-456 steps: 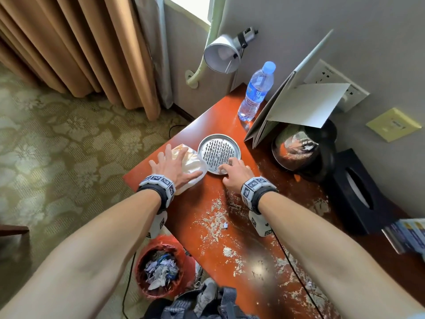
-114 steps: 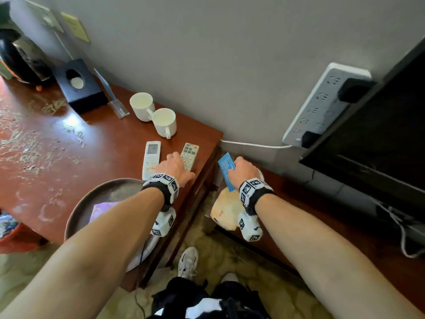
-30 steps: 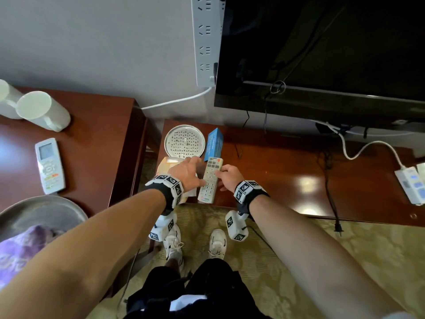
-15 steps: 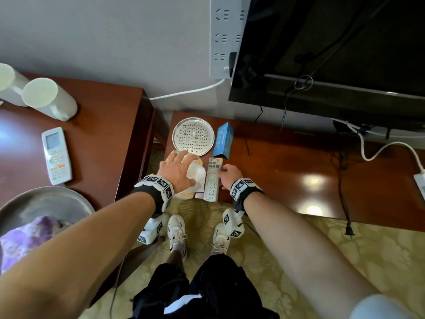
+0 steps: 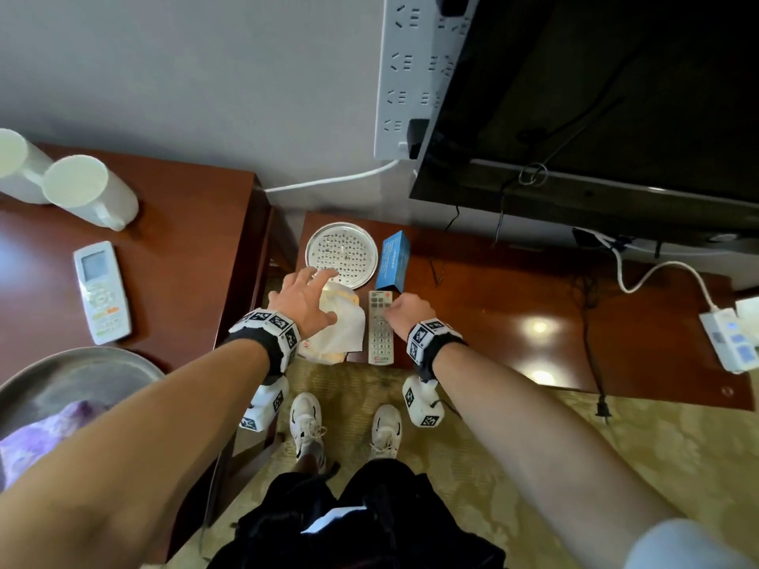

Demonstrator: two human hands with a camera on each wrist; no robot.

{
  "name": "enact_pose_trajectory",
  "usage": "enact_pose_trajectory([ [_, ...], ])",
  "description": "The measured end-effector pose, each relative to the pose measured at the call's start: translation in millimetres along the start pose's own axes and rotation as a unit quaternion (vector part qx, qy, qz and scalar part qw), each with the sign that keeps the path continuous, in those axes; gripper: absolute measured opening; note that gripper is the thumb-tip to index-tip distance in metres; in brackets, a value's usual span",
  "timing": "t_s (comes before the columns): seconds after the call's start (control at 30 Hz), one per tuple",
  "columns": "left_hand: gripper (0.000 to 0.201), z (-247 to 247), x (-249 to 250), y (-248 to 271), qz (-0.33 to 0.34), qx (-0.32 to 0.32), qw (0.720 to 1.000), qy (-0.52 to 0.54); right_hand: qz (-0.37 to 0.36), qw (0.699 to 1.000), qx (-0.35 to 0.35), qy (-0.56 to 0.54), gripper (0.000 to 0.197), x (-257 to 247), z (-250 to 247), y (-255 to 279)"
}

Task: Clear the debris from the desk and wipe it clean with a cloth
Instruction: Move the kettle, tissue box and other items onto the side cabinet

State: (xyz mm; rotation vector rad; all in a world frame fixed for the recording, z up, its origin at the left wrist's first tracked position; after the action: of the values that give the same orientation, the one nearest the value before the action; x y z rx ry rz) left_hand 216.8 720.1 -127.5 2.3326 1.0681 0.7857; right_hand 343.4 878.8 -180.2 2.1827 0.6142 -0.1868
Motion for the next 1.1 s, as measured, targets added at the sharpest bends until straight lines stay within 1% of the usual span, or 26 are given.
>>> enact_pose_trajectory([
  [0.17,0.064,-35,-2,12,0.001,0.048,0.999,0.02,-0.06,0.995,0.031,0.068,0.028,-36,-32,18],
  [0.27,0.061,-56,-12,24,-0.006,0.084,0.996,0.036,-0.096,0.992,0.046,0.062,0.028,-64,-47,27],
  [0.4,0.059,-84,-36,47,-0.028,0.114,0.992,0.049,-0.167,0.983,0.054,0.053,0.031,-112,-57,34],
  [0.53,0.059,-107,-72,76,-0.065,0.163,0.982,0.067,-0.206,0.975,0.057,0.06,0.033,-162,-58,40],
  [0.63,0.059,-119,-103,98,-0.096,0.196,0.972,0.087,-0.238,0.969,0.041,0.061,0.039,-201,-50,43],
  [0.73,0.059,-126,-136,121,-0.127,0.209,0.963,0.109,-0.273,0.958,0.031,0.083,0.042,-243,-31,50],
  [0.83,0.06,-126,-170,140,-0.176,0.219,0.953,0.116,-0.299,0.948,0.02,0.11,0.042,-283,-6,61],
  [0.97,0.063,-118,-213,154,-0.227,0.207,0.943,0.131,-0.321,0.936,0.004,0.142,0.049,-329,28,70],
  [1.1,0.069,-111,-248,155,-0.245,0.202,0.935,0.159,-0.322,0.933,-0.006,0.159,0.051,-363,54,73],
])
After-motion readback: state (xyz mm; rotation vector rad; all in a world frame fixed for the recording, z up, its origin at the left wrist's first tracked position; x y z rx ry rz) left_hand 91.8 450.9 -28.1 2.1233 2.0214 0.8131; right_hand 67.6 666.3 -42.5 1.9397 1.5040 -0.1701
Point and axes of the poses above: each hand's wrist, its own y-axis away from the middle knuckle, its own z-axis out of the palm, x = y × z, the point moved 6 cm from there along -y, towards the middle knuckle, and after that the axes turned 7 degrees about -x, right-handed, at the moved point
